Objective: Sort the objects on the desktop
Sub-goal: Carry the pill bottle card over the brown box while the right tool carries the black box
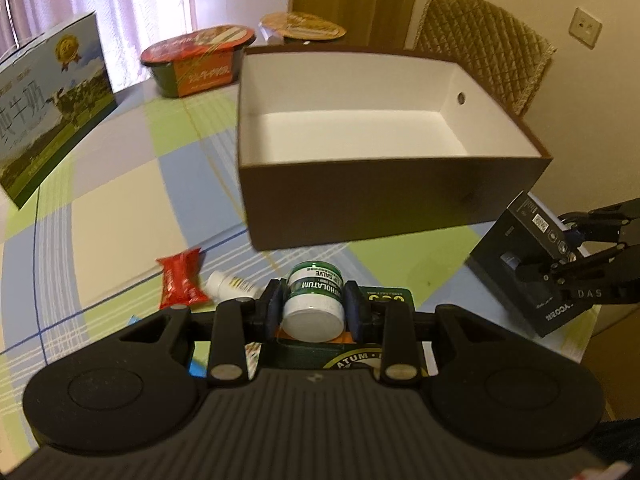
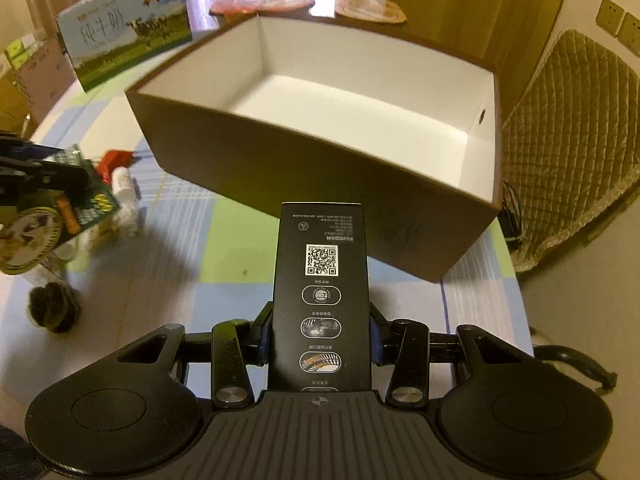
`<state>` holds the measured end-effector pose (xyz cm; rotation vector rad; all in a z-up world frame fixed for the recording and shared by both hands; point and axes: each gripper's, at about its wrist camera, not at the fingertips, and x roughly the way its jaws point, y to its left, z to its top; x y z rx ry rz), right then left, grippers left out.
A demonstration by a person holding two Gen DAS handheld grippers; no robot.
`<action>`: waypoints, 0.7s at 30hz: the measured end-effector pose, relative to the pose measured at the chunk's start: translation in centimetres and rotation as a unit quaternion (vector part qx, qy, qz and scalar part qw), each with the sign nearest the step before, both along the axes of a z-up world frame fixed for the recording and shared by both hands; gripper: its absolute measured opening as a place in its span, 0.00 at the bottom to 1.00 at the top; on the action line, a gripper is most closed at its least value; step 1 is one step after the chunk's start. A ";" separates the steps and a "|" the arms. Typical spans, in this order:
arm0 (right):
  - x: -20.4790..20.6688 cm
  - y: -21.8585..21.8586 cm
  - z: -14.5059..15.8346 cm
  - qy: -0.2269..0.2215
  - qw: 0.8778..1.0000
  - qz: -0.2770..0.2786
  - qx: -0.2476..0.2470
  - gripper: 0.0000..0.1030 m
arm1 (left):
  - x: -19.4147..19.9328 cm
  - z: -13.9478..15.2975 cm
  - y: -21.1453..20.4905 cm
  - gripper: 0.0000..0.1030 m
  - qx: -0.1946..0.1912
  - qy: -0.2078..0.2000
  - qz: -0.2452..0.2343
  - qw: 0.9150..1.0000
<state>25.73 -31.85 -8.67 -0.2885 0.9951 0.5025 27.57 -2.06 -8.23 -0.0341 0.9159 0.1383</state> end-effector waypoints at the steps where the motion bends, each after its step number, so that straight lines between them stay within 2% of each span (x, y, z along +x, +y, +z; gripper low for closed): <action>1: -0.1 -0.2 0.5 -0.001 1.000 0.003 0.006 0.40 | 0.1 0.2 -0.3 0.27 0.000 -0.003 -0.003 1.000; 14: 0.3 -2.0 6.8 -0.050 0.996 0.019 0.065 0.40 | 2.9 3.4 -3.6 0.27 0.001 -0.049 -0.039 0.998; 21: 1.4 -2.1 9.2 -0.080 0.993 0.035 0.082 0.40 | 4.6 4.5 -4.5 0.27 0.003 -0.070 -0.044 0.997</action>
